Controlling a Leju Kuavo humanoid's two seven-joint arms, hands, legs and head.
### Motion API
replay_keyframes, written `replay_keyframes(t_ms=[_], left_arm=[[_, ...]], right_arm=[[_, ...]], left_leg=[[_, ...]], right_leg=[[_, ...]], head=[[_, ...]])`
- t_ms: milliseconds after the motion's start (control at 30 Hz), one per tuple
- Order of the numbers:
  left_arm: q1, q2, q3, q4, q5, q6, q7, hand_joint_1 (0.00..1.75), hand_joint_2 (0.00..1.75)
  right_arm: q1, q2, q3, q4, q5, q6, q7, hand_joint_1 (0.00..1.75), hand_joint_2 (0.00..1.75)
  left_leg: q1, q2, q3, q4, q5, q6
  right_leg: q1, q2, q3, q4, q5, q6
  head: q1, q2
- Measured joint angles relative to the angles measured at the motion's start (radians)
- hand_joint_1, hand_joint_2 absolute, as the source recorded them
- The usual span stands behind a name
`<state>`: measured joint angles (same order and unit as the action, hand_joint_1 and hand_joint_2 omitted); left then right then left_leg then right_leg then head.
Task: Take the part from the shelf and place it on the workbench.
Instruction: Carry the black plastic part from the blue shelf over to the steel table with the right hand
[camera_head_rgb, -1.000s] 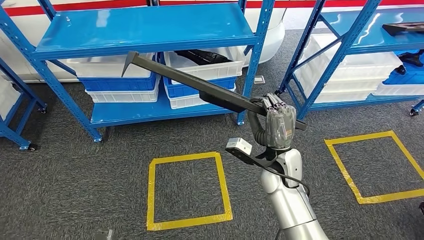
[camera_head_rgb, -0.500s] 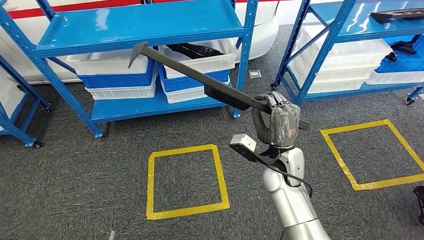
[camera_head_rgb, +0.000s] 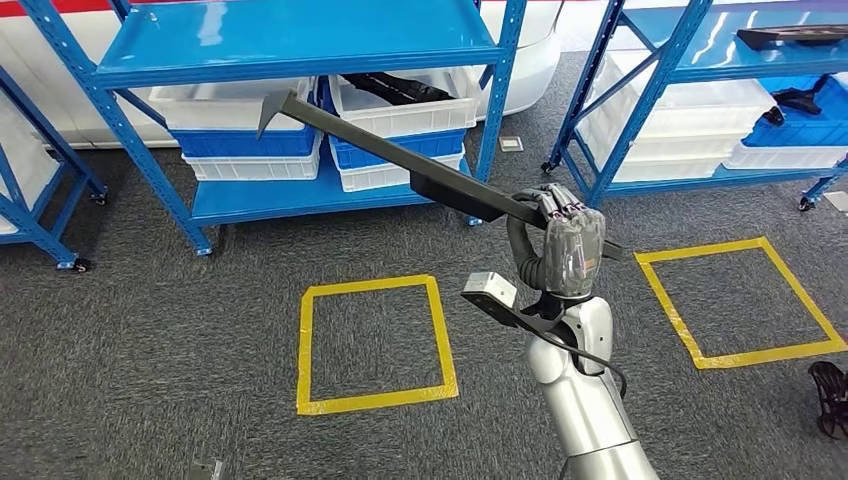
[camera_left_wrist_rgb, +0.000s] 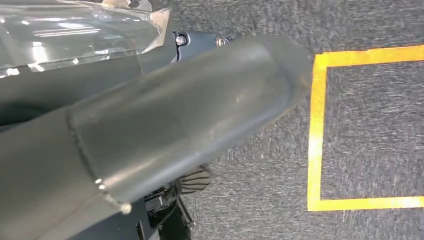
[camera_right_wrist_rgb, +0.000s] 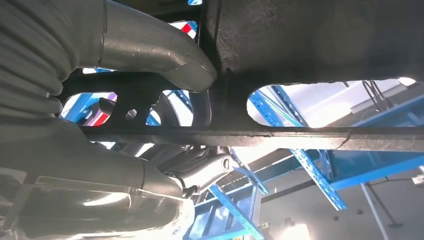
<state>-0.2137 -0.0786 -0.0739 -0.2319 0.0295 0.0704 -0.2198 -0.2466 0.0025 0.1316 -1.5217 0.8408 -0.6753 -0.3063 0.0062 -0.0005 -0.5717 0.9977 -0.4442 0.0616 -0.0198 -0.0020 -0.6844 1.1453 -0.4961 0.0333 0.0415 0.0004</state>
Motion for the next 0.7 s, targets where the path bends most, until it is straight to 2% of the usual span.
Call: replay_keyframes(t_ms=[33,67,100,133,200,233,267,300,367,400,433,467,533,567,600,633,667,700], left_arm=[[0.001,-0.001,0.003,0.000,0.000,0.001,0.000,0.00,0.00],[0.002,-0.001,0.007,0.000,0.000,0.001,0.000,0.00,0.00],[0.003,-0.002,0.010,0.000,0.000,0.001,0.001,0.00,0.00],[0.004,-0.003,0.012,0.000,0.000,0.000,0.002,0.00,0.00],[0.004,-0.004,0.015,0.000,0.000,-0.001,0.003,0.00,0.00],[0.004,-0.004,0.015,0.000,0.000,-0.002,0.004,0.00,0.00],[0.004,-0.004,0.015,0.000,0.000,-0.002,0.004,0.00,0.00],[0.004,-0.004,0.016,0.000,0.000,-0.003,0.006,0.00,0.00],[0.004,-0.004,0.016,0.000,0.000,-0.004,0.009,0.00,0.00],[0.004,-0.004,0.017,0.000,-0.001,-0.005,0.010,0.00,0.00],[0.004,-0.004,0.018,0.000,-0.001,-0.005,0.011,0.00,0.00],[0.005,-0.003,0.019,0.000,-0.001,-0.005,0.011,0.00,0.00],[0.006,-0.002,0.022,0.000,-0.001,-0.005,0.012,0.00,0.00],[0.007,-0.002,0.023,0.000,-0.001,-0.005,0.012,0.00,0.00],[0.008,-0.002,0.026,0.000,-0.001,-0.005,0.012,0.00,0.00],[0.009,-0.002,0.029,0.000,-0.001,-0.005,0.012,0.00,0.00],[0.009,-0.002,0.031,0.000,-0.001,-0.005,0.012,0.00,0.00],[0.009,-0.002,0.033,0.000,-0.001,-0.005,0.012,0.00,0.00]], right_arm=[[-0.001,0.000,-0.001,0.001,-0.010,0.000,-0.005,1.75,1.75],[-0.002,-0.001,-0.001,0.001,-0.023,0.000,-0.008,1.75,1.75],[-0.002,-0.002,-0.002,0.002,-0.035,0.000,-0.011,1.75,1.75],[-0.003,-0.002,-0.002,0.002,-0.047,0.000,-0.012,1.75,1.75],[-0.010,-0.002,-0.002,0.002,-0.060,0.000,-0.013,1.75,1.75],[-0.015,-0.002,-0.002,0.001,-0.063,0.000,-0.014,1.75,1.75],[-0.021,-0.002,-0.002,0.001,-0.065,0.000,-0.014,1.75,1.75],[-0.025,-0.002,-0.002,0.000,-0.067,0.001,-0.014,1.75,1.75],[-0.028,-0.003,-0.003,-0.001,-0.071,0.002,-0.014,1.75,1.75],[-0.030,-0.004,-0.003,-0.001,-0.071,0.002,-0.014,1.75,1.75],[-0.031,-0.004,-0.004,-0.001,-0.071,0.003,-0.014,1.75,1.75],[-0.032,-0.004,-0.004,-0.001,-0.071,0.003,-0.014,1.75,1.75],[-0.031,-0.004,-0.004,-0.001,-0.073,0.004,-0.014,1.75,1.75],[-0.029,-0.004,-0.004,-0.001,-0.076,0.005,-0.014,1.75,1.75],[-0.028,-0.004,-0.004,-0.001,-0.080,0.007,-0.014,1.75,1.75],[-0.026,-0.005,-0.004,-0.001,-0.084,0.008,-0.014,1.75,1.75],[-0.025,-0.005,-0.004,-0.001,-0.089,0.010,-0.014,1.75,1.75],[-0.024,-0.005,-0.004,-0.001,-0.093,0.011,-0.014,1.75,1.75]], left_leg=[[-0.001,0.002,-0.013,0.000,0.009,0.002],[-0.003,0.005,-0.025,0.000,0.018,0.002],[-0.004,0.009,-0.036,0.001,0.026,0.002],[-0.004,0.013,-0.045,0.001,0.034,0.001],[-0.006,0.022,-0.057,0.002,0.046,-0.005],[-0.007,0.029,-0.061,0.002,0.051,-0.010],[-0.009,0.036,-0.063,0.003,0.056,-0.015],[-0.010,0.043,-0.064,0.004,0.060,-0.020],[-0.007,0.055,-0.066,0.004,0.066,-0.033],[-0.004,0.051,-0.070,0.010,0.059,-0.041],[-0.002,0.040,-0.079,0.031,0.038,-0.049],[-0.001,0.026,-0.096,0.075,0.004,-0.055],[0.000,0.006,-0.148,0.211,-0.078,-0.064],[0.000,0.003,-0.169,0.270,-0.102,-0.066],[0.000,0.002,-0.174,0.297,-0.106,-0.065],[0.000,0.001,-0.159,0.283,-0.091,-0.063],[0.000,-0.005,-0.123,0.230,-0.062,-0.058],[0.000,-0.022,-0.078,0.154,-0.032,-0.050]], right_leg=[[0.000,0.000,-0.022,0.070,-0.034,-0.001],[0.000,0.000,-0.035,0.124,-0.053,0.002],[0.000,0.000,-0.031,0.147,-0.057,0.008],[0.000,-0.001,-0.006,0.129,-0.046,0.016],[0.003,-0.016,0.095,-0.012,-0.016,0.022],[0.007,-0.028,0.141,-0.080,-0.007,0.018],[0.011,-0.037,0.169,-0.130,-0.004,0.011],[0.015,-0.042,0.179,-0.153,-0.005,0.002],[0.016,-0.031,0.169,-0.160,0.003,-0.016],[0.014,-0.024,0.167,-0.162,0.010,-0.026],[0.011,-0.017,0.165,-0.164,0.017,-0.035],[0.008,-0.011,0.162,-0.166,0.026,-0.042],[0.009,0.003,0.150,-0.165,0.037,-0.047],[0.010,0.011,0.144,-0.164,0.041,-0.047],[0.010,0.020,0.140,-0.164,0.045,-0.046],[0.011,0.030,0.136,-0.163,0.048,-0.045],[0.012,0.039,0.135,-0.163,0.050,-0.043],[0.012,0.049,0.134,-0.163,0.052,-0.041]], head=[[0.000,0.000],[0.000,0.000],[0.000,0.000],[0.000,0.000],[0.000,0.000],[0.000,0.000],[0.000,0.000],[0.000,0.000],[0.002,0.000],[0.002,0.000],[0.002,0.000],[0.001,0.000],[0.000,0.000],[-0.001,0.000],[-0.001,0.000],[-0.001,0.000],[-0.001,0.000],[-0.001,0.000]])
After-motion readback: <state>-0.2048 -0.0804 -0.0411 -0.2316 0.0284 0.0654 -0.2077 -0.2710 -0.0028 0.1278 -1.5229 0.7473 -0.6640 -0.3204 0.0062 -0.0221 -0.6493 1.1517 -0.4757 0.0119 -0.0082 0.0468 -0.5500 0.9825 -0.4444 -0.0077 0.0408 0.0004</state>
